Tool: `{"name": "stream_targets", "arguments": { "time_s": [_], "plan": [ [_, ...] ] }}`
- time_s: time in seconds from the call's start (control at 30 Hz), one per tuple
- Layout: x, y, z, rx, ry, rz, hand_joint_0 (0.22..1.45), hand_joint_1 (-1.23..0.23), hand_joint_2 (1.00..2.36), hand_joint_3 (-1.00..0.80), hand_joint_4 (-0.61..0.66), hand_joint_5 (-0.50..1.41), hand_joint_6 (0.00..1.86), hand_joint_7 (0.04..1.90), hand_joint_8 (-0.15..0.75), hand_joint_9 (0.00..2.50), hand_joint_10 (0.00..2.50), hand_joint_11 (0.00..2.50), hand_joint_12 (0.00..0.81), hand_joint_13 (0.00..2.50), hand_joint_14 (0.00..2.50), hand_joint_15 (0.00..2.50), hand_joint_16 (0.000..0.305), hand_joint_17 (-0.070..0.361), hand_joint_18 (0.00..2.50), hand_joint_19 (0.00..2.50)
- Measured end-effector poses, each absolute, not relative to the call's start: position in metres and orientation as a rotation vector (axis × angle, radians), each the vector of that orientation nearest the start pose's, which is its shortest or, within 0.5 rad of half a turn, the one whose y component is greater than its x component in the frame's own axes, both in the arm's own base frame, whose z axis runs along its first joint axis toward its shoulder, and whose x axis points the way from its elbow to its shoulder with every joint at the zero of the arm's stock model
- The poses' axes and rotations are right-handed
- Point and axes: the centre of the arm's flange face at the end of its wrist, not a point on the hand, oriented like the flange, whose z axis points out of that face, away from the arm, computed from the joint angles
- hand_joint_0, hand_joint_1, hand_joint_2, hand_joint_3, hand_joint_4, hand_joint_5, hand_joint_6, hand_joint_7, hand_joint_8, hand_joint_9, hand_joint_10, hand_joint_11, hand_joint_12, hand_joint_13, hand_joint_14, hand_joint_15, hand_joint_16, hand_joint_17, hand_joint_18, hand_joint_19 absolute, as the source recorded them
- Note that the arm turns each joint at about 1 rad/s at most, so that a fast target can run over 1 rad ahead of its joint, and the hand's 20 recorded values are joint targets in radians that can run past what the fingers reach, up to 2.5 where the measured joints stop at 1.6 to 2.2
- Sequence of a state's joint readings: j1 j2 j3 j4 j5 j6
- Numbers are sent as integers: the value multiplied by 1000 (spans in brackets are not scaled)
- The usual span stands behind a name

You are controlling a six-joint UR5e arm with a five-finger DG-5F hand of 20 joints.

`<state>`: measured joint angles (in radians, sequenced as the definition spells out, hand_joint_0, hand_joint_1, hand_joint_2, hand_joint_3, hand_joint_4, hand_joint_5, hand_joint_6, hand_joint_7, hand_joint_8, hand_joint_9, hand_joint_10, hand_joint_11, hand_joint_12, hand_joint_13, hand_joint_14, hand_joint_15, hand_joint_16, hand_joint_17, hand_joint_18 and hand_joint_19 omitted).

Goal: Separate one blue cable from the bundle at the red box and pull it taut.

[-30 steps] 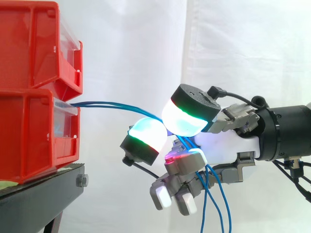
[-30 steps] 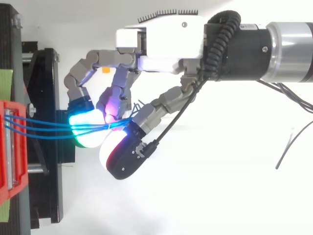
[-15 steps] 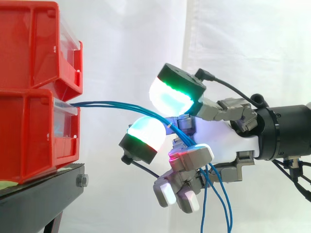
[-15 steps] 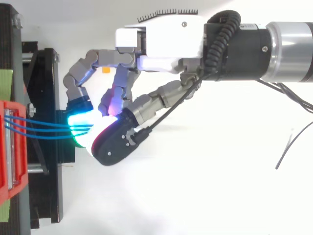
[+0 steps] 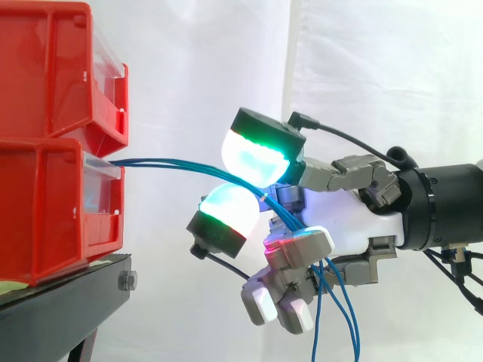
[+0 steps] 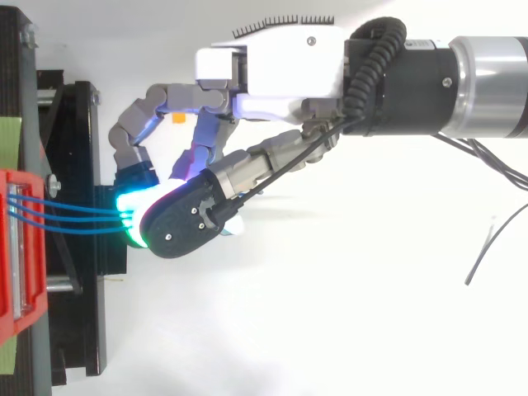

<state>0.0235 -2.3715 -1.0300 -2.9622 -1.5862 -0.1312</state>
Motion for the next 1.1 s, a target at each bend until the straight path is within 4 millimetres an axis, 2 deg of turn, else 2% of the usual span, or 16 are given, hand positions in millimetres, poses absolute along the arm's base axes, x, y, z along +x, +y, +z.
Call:
{"name": "stream_targets", "arguments": {
  "time_s": [0.2,0.3,0.37,0.4,0.47,0.6,0.77,0.87,0.93,1.1],
  "plan": [
    [777,-115,249,1154,1366,1104,663,-772,1006,-432,-85,-135,851,1198,273,1310,31,1287,374,949,26,707,46,103,903,823],
    [777,-115,249,1154,1365,1104,709,-853,1009,-401,-116,-152,872,1235,267,1280,31,1287,371,944,26,702,46,103,900,814],
    [777,-116,249,1154,1365,1103,741,-860,1006,-440,-155,-156,879,1255,266,1265,30,1271,364,946,28,701,46,103,896,796],
    [777,-116,249,1154,1365,1103,771,-861,1002,-480,-169,-160,880,1360,267,1253,29,1267,364,945,28,704,45,102,887,796],
    [777,-116,249,1153,1365,1104,793,-850,1000,-500,-188,-167,897,1378,270,1230,29,1277,360,944,28,704,45,102,871,788],
    [777,-116,250,1150,1362,1105,806,-830,1000,-500,-213,-176,917,1292,269,1214,30,1266,354,957,28,709,46,102,874,776],
    [778,-116,250,1149,1360,1106,769,-845,1000,-500,-156,-178,917,1235,264,1213,30,1272,353,965,26,707,46,103,890,758],
    [777,-117,250,1148,1360,1106,692,-832,1000,-500,-59,-167,908,1208,273,1234,29,1267,357,979,27,727,45,102,892,796],
    [778,-117,250,1147,1360,1106,604,-747,1000,-500,-26,-162,901,1130,277,1267,30,1278,369,985,28,733,46,103,895,823],
    [778,-116,250,1146,1360,1107,529,-618,1000,-500,20,-154,858,1113,293,1250,28,1250,400,905,26,704,51,115,858,808]
  ]
}}
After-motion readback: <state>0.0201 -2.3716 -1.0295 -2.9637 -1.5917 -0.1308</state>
